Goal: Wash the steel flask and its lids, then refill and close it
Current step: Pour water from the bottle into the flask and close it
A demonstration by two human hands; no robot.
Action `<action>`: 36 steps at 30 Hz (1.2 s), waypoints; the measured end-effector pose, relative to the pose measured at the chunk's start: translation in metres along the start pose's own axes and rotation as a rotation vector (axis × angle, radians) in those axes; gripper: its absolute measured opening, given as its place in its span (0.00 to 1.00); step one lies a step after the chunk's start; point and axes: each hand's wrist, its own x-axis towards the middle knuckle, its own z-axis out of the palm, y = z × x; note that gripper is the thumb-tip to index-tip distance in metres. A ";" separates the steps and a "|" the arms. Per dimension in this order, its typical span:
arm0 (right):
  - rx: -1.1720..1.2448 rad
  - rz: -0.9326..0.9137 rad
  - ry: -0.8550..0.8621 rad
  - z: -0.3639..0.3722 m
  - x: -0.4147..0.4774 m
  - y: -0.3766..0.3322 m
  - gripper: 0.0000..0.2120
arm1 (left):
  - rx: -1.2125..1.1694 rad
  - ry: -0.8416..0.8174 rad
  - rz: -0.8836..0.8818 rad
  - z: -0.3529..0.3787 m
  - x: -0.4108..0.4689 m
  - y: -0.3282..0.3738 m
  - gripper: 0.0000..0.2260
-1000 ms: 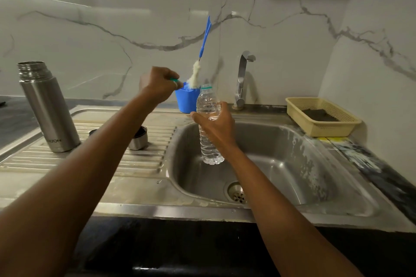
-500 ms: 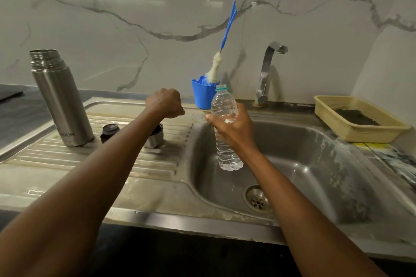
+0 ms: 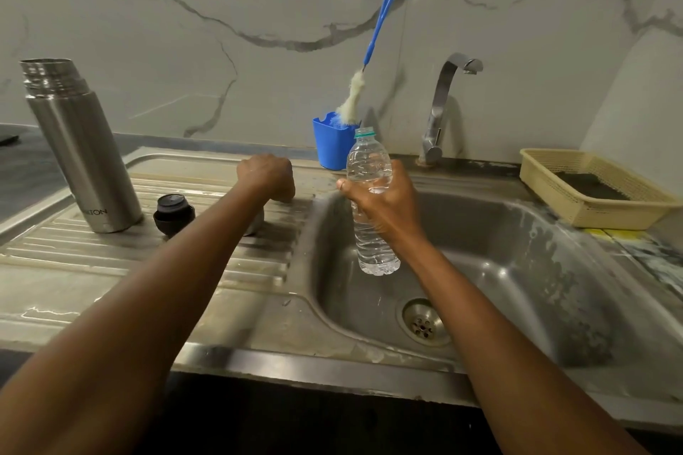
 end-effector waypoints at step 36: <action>0.095 -0.091 -0.058 0.047 -0.035 -0.096 0.29 | -0.529 0.851 -0.537 -0.056 -0.127 -0.121 0.25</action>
